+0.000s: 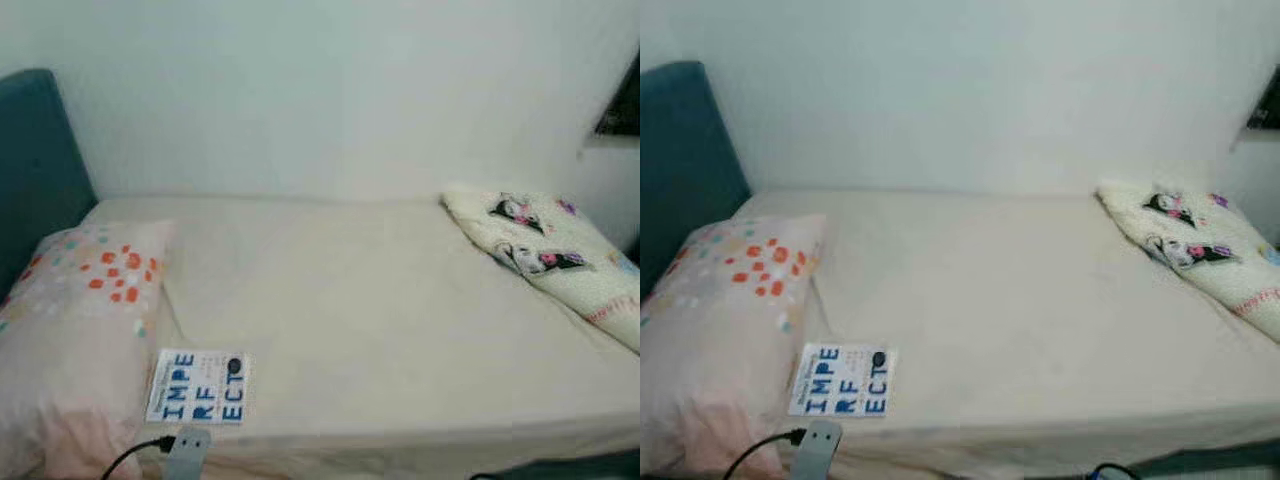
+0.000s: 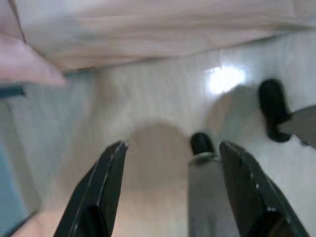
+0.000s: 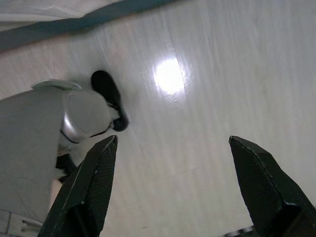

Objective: Clean up the room

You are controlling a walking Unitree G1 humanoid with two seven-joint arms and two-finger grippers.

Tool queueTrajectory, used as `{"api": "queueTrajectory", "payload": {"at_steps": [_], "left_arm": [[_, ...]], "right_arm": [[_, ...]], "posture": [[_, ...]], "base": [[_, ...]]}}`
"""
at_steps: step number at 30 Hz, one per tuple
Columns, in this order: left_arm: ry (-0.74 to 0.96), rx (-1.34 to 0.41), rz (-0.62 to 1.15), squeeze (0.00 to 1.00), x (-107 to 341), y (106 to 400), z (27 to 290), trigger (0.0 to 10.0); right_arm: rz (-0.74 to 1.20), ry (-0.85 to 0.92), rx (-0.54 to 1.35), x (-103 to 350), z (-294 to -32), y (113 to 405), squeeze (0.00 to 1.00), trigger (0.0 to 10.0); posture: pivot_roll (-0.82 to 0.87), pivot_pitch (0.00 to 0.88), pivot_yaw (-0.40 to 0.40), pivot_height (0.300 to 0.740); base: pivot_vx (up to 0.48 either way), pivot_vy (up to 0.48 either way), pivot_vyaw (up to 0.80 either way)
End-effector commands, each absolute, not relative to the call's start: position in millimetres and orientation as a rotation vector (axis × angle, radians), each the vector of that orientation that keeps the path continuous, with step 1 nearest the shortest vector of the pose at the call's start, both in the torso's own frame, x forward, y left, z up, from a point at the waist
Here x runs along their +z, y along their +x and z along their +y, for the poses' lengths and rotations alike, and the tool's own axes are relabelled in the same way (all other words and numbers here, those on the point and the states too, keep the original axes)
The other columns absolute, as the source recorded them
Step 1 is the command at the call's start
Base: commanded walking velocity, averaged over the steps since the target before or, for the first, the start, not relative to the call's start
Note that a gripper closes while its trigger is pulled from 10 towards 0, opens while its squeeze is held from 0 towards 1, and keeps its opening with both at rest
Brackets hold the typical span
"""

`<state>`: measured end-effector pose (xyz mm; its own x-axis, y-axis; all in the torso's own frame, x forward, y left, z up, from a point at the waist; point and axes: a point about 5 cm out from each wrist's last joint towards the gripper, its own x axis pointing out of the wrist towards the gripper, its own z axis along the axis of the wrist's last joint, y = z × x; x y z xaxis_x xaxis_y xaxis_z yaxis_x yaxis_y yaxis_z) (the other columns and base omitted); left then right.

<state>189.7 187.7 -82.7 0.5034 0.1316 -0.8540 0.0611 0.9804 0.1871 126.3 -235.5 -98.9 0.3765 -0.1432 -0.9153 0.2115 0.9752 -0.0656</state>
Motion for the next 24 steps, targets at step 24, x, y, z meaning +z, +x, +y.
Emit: {"api": "queueTrajectory", "payload": {"at_steps": [24], "left_arm": [[0.281,0.035,1.088,0.00,-85.3,184.5,188.7,10.0]], "right_arm": [[1.135,0.080,-0.236,-96.8,-234.1,133.8,0.00,10.0]], "posture": [[-0.11,0.000,-0.036,0.735]], "base": [[0.000,-0.471,0.00]]}}
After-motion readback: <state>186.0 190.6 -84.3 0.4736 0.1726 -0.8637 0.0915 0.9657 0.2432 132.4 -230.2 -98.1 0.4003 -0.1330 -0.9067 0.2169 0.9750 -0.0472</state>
